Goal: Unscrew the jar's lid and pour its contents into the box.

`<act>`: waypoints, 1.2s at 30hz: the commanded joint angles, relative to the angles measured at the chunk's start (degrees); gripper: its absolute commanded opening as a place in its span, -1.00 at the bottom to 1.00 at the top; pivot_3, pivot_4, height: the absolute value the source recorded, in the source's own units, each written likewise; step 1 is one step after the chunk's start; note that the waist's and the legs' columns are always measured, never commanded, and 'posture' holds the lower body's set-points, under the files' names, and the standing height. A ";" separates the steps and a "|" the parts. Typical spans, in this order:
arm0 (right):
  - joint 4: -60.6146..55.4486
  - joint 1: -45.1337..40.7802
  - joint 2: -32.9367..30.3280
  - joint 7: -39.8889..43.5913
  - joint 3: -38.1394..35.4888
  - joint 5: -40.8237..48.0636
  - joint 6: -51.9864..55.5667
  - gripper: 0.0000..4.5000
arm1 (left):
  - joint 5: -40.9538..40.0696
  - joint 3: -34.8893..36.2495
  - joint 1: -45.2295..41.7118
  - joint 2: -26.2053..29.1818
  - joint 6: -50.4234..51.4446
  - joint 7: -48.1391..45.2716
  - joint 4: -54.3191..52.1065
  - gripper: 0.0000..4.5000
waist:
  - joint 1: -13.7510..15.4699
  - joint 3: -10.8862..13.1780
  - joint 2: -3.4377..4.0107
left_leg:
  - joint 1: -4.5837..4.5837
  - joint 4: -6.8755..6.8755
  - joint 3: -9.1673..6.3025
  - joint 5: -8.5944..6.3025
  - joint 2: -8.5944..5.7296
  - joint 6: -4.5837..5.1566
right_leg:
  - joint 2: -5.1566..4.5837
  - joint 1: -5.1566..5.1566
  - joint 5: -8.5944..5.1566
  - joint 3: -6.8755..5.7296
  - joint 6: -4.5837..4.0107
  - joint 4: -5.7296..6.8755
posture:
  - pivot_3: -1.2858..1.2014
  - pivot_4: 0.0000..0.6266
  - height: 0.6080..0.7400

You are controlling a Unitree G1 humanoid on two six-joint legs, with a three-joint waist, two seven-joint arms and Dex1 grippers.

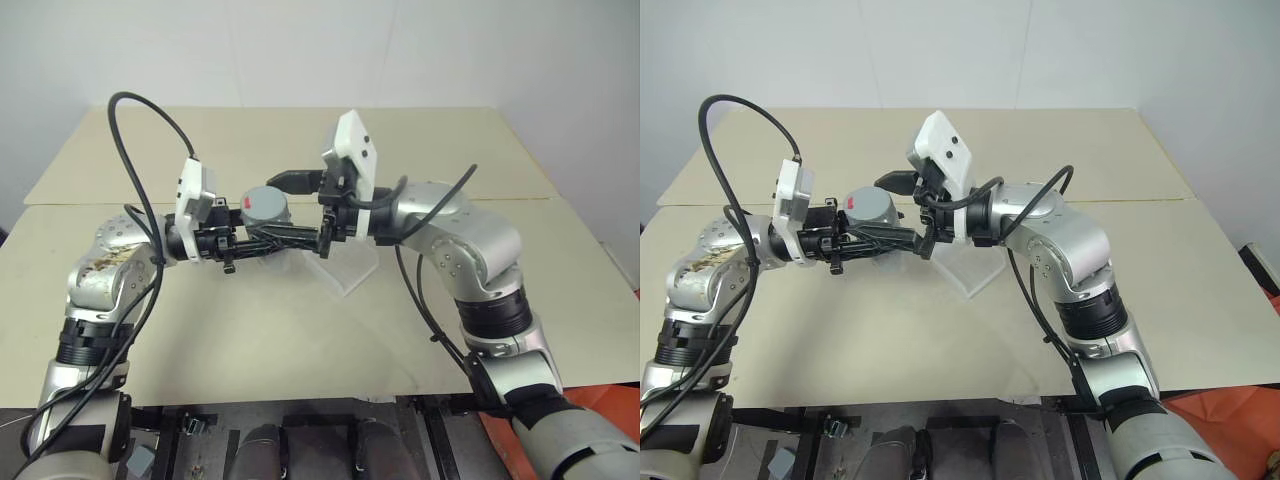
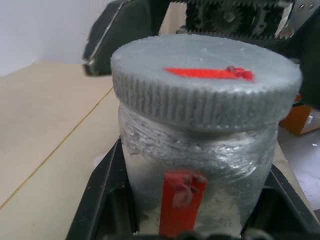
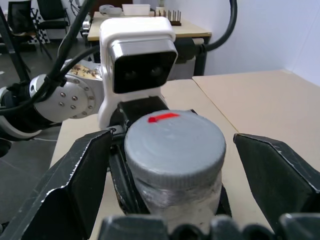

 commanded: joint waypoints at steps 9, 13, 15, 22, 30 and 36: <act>-1.10 -0.55 2.14 -1.39 -1.61 1.24 0.55 0.44 | 0.05 0.95 -0.30 -0.20 -1.59 -2.30 -1.79 -0.14 | 0.03 0.00 0.00 | -0.01 0.00 -0.02 0.00 0.00 0.00 | 0.00 0.00 0.00 -0.01 0.00 0.01 | 0.03 -0.52 1.00; -0.34 -0.65 1.58 0.98 -1.81 2.23 0.37 0.22 | -0.89 1.56 -0.63 -0.24 -2.22 -4.31 -1.38 -0.14 | 0.03 0.00 0.00 | -0.01 0.00 -0.03 0.00 0.00 0.00 | 0.00 0.00 0.00 -0.01 0.00 0.01 | 0.03 -0.52 1.00; 1.01 -0.97 0.39 5.31 -1.36 3.09 -0.47 0.22 | -2.28 2.17 -1.07 0.21 -2.06 -6.65 -1.30 -0.14 | 0.03 0.00 0.00 | 0.00 0.00 -0.03 0.00 0.00 0.00 | 0.00 0.00 0.00 -0.01 0.00 0.01 | 0.03 -0.52 1.00; 11.72 -5.33 -3.04 34.71 1.68 6.37 -9.51 0.22 | -6.62 1.05 -3.19 3.76 -0.45 -20.58 -2.46 -0.14 | 0.00 0.01 0.01 | 0.01 0.02 -0.01 0.00 0.00 0.01 | 0.03 0.01 0.00 0.00 0.01 -0.03 | 0.03 -0.52 1.00; 23.67 -10.13 -0.01 45.76 3.17 2.14 -20.86 0.22 | -8.37 -0.29 -3.79 3.06 -0.10 -21.53 -4.95 -0.14 | 0.01 0.01 0.02 | 0.02 0.09 -0.06 0.00 0.01 0.01 | 0.03 0.01 0.00 0.00 0.01 0.00 | 0.03 -0.52 1.00; 22.03 -8.74 -0.37 40.01 0.95 1.10 -20.70 0.78 | -6.87 0.68 -2.50 2.75 -0.99 -19.49 -4.12 -0.14 | 0.09 0.01 0.02 | -0.03 0.11 -0.09 0.00 0.03 0.01 | 0.02 0.01 0.00 -0.04 0.01 0.10 | 0.03 -0.52 1.00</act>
